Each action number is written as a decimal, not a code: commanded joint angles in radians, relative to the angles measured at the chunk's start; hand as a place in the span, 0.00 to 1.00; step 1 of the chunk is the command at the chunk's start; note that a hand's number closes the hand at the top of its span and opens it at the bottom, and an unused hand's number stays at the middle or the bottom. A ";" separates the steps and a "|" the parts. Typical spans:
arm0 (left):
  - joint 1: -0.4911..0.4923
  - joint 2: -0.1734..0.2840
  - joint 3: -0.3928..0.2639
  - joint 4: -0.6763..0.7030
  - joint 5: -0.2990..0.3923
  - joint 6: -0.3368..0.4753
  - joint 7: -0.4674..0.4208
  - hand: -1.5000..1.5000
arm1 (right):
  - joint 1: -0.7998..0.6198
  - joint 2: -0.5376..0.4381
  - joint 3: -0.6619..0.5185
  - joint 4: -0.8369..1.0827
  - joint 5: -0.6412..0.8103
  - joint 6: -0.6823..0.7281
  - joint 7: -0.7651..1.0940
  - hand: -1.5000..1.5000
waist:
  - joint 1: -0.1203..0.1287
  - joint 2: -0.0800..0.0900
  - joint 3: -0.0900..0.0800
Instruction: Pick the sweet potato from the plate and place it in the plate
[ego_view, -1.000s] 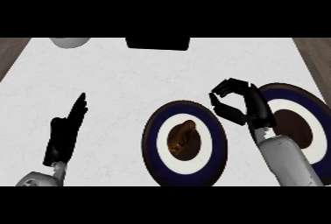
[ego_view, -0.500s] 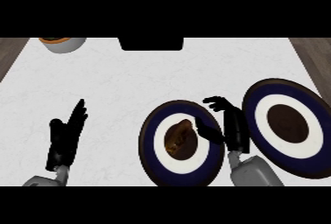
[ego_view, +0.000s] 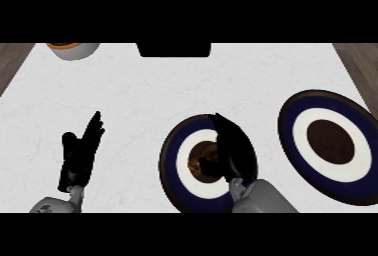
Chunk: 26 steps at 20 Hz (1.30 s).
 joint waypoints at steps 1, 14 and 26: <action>-0.048 -0.008 0.007 0.015 -0.003 -0.006 0.020 0.50 | -0.144 0.023 0.015 0.017 0.057 0.253 0.210 0.00 | 0.002 0.003 0.001; -0.030 0.013 0.033 0.001 0.000 -0.044 0.024 0.50 | -0.330 0.078 -0.065 0.194 -0.321 0.612 0.480 0.00 | 0.026 0.007 0.003; -0.008 -0.055 0.028 0.002 -0.047 -0.022 0.003 0.50 | -0.383 0.078 -0.087 0.366 -0.350 0.600 0.406 0.00 | 0.007 0.007 0.003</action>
